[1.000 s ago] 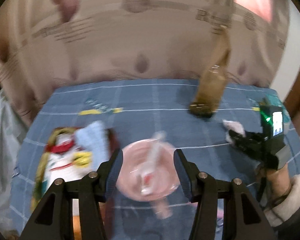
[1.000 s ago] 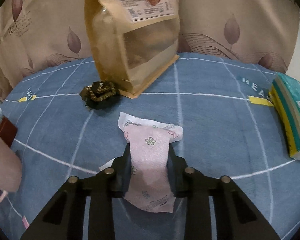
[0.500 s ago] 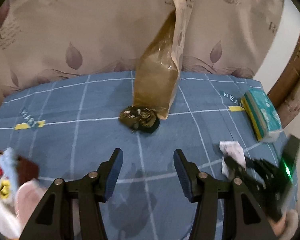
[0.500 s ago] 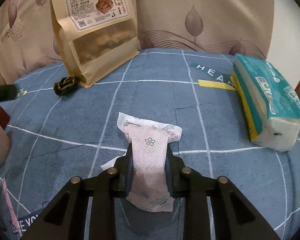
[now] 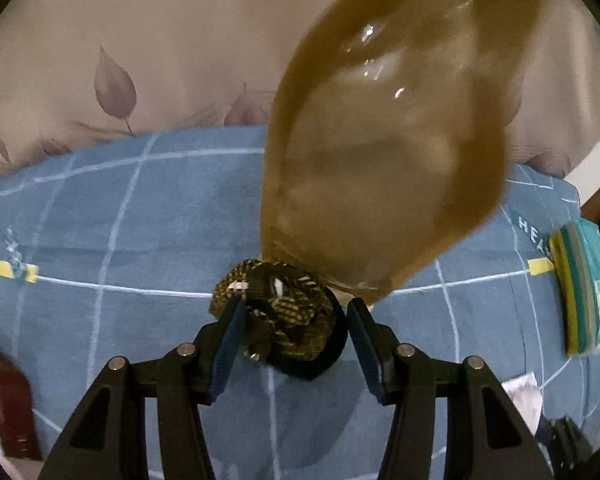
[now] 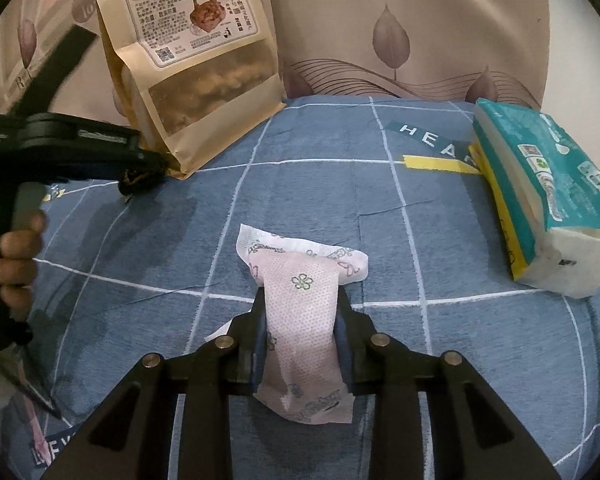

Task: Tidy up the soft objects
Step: 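Grasp the black-and-gold scrunchie with the left gripper, then carry the scrunchie with the left gripper over the gold tray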

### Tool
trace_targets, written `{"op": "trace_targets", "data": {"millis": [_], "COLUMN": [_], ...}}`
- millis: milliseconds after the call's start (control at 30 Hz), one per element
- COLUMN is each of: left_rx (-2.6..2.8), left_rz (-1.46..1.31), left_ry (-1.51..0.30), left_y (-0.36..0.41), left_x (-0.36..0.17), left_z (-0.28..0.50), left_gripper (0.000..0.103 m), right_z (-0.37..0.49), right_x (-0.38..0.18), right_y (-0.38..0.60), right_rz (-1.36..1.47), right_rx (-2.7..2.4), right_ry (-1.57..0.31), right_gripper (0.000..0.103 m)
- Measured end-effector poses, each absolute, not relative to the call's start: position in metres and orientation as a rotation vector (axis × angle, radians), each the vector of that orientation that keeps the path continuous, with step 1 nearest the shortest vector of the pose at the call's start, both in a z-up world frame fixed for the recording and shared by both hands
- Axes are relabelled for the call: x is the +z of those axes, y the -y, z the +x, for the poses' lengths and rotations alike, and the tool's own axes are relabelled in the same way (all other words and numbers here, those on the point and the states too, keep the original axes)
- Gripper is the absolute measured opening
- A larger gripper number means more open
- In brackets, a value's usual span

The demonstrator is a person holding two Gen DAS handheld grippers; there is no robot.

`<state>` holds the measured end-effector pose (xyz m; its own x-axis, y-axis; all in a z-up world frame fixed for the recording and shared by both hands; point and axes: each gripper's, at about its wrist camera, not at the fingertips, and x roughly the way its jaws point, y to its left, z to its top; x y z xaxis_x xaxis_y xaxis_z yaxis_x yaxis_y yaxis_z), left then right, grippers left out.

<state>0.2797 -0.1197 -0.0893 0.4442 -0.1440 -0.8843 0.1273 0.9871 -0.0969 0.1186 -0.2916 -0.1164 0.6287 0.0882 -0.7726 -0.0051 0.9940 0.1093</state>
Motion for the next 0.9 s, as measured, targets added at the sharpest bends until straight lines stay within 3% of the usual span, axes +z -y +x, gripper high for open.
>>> {"op": "trace_targets", "data": {"millis": [167,200,233,267,400,900], "left_rx": [-0.143,-0.146,-0.128,-0.115,-0.13,-0.203], "left_rz": [0.026,0.038,0.063,0.083,0.054,0.09], "left_ry": [-1.055,-1.047,-1.042,-1.038,-1.049,-1.031], "left_y": [0.119,0.12,0.12,0.121,0.115,0.126], "left_x": [-0.104,-0.104,-0.104,-0.104,-0.099,-0.068], "left_z": [0.28,0.278,0.276,0.275,0.27,0.206], "left_gripper": [0.053,0.048,0.032,0.024,0.016,0.015], "right_z": [0.119,0.12,0.12,0.119,0.118,0.119], "right_x": [-0.116,-0.117,-0.117,-0.117,-0.116,-0.118], "right_y": [0.295,0.296,0.296,0.296,0.295,0.291], "right_rz": [0.124,0.128,0.132,0.132,0.126,0.083], "right_rx": [0.066,0.068,0.069,0.069,0.066,0.047], "right_ry": [-0.888,-0.888,-0.887,-0.887,-0.887,-0.892], "right_gripper": [0.03,0.03,0.03,0.03,0.03,0.03]}}
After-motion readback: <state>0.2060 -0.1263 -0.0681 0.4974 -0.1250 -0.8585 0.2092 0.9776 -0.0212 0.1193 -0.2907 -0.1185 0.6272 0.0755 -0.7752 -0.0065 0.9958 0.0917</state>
